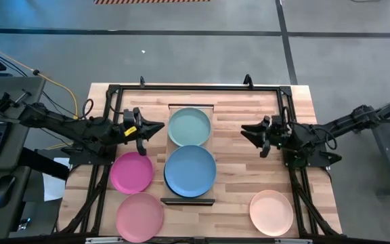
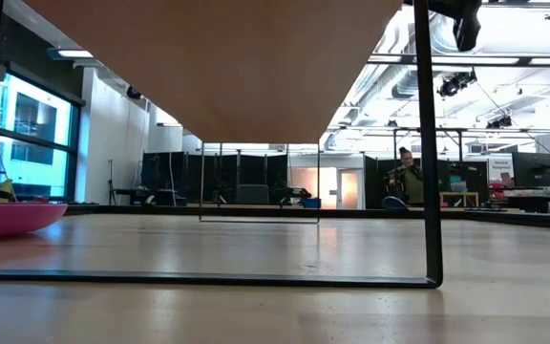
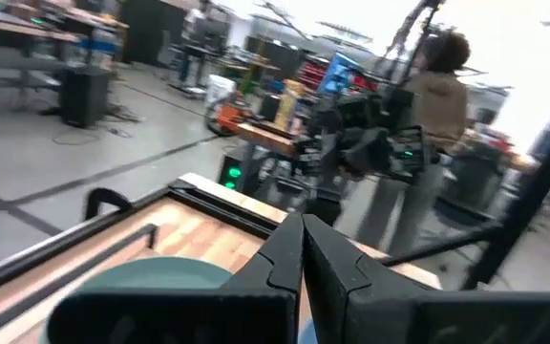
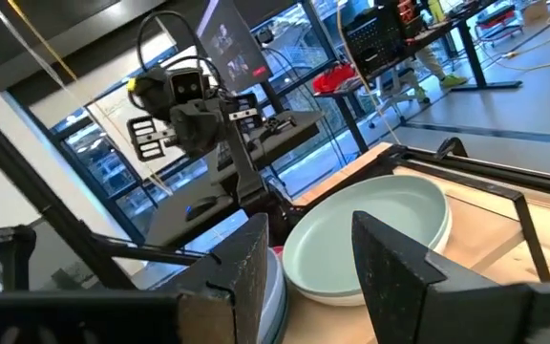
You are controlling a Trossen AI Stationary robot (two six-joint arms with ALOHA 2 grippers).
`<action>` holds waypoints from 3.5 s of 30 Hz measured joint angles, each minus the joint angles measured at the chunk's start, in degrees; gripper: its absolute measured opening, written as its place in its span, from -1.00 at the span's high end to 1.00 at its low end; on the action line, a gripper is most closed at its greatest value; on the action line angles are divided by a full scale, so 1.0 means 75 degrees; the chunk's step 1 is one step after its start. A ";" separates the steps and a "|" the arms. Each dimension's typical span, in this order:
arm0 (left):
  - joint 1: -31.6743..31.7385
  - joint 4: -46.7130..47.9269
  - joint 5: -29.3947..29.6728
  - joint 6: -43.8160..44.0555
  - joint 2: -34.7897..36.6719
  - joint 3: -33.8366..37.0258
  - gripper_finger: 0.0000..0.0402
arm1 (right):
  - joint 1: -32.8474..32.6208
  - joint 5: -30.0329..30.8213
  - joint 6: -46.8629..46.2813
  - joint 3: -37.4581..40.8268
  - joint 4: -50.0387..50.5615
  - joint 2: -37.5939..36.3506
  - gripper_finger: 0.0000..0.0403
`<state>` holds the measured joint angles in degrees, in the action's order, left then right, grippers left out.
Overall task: Place and stack plates onto a shelf
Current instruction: Stack the pink plate on top of the blue plate on the shelf
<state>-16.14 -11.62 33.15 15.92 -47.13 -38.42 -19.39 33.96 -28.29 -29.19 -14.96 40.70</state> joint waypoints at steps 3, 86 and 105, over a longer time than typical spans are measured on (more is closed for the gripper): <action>0.0015 0.0194 0.0661 -0.0013 0.0038 -0.0092 0.91 | 0.0078 0.0011 -0.0048 -0.0003 0.0007 0.0029 0.33; 0.2648 0.8573 -0.5159 0.1560 -0.3520 0.0373 0.98 | 0.0737 -0.0756 -0.1057 -0.0006 0.0799 0.0237 0.33; 0.3704 1.3432 -0.1975 0.3050 -0.1990 -0.2964 1.00 | 0.0737 -0.0756 -0.1035 -0.0006 0.0827 0.0236 0.33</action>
<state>11.64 89.12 18.34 38.80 -62.06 -60.65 -13.87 28.29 -36.05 -29.23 -8.76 42.47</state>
